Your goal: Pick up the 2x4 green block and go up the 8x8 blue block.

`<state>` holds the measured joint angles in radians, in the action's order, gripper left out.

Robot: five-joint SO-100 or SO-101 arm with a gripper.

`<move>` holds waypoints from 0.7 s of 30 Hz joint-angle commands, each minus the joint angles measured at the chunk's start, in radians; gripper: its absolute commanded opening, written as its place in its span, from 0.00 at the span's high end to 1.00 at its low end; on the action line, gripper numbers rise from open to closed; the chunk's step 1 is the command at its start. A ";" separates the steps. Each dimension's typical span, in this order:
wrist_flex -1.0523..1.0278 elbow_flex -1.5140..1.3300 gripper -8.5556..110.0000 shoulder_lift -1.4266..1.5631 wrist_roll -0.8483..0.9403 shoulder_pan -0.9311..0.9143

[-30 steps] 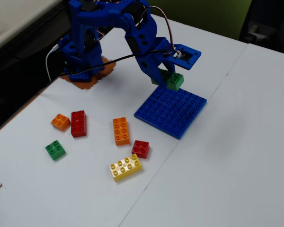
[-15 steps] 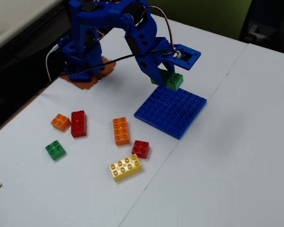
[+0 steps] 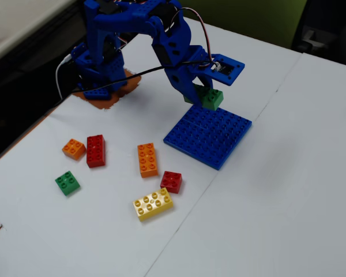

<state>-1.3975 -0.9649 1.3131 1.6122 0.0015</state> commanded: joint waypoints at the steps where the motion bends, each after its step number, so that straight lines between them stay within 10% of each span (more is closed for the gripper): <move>1: -0.002 0.060 0.93 0.028 -0.003 0.009; 21: -0.002 0.060 0.93 0.028 -0.003 0.008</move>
<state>-1.3975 -0.9649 1.3131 1.6122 0.0015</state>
